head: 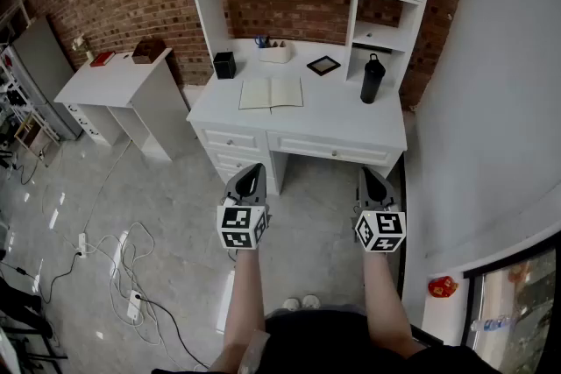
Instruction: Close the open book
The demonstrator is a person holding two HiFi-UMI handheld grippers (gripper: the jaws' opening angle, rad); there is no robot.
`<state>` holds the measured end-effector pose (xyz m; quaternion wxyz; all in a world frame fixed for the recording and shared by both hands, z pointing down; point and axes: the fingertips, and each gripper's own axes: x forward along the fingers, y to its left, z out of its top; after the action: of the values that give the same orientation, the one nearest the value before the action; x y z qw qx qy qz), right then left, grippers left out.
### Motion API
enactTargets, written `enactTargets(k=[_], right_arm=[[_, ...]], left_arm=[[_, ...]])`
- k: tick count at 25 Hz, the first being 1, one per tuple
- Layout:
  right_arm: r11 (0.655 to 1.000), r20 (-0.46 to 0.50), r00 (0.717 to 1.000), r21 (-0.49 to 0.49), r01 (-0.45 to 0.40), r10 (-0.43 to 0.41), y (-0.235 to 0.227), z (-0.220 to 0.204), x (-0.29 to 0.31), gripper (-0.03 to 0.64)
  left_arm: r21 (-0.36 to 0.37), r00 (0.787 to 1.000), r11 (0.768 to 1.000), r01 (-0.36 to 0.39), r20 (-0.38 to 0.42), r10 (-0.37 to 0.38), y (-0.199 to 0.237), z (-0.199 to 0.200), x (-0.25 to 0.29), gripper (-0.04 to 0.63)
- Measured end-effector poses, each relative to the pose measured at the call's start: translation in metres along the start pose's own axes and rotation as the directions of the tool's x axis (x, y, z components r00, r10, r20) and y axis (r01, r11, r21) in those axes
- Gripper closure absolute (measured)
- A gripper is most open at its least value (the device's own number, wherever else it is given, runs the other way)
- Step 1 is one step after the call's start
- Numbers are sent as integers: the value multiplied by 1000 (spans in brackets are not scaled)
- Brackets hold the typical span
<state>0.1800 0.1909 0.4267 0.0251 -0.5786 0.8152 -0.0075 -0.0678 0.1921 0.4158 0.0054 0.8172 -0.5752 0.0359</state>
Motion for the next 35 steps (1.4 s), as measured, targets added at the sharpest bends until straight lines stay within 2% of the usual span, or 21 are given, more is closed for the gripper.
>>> enactTargets(k=[12,16,28,33,35], right_arm=[[1000,-2,1000,7,-4,4,3,1,5,618],[999,0,1000,38,-2,2,2,0,4,617],[998,21,1000,58,-10,9,2,1,0,617],[998,22,1000,67,-12,10,0,1,-1,617],[997,23,1000,71,-12,11,-1,1,-1,617]], left_arm=[[-14,1000,1000,4,-12,-4,4,-5,3,586],[-17,1000,1000,7,-17,-7,3,-7,1,586],[-33,998,998,57,8,-57,-10,-11,-4,582],[-46,997,996,77,22,-76,-15,-12,-5,456],[-49,997,996,74,21,-73,-15,-13,-7,432]])
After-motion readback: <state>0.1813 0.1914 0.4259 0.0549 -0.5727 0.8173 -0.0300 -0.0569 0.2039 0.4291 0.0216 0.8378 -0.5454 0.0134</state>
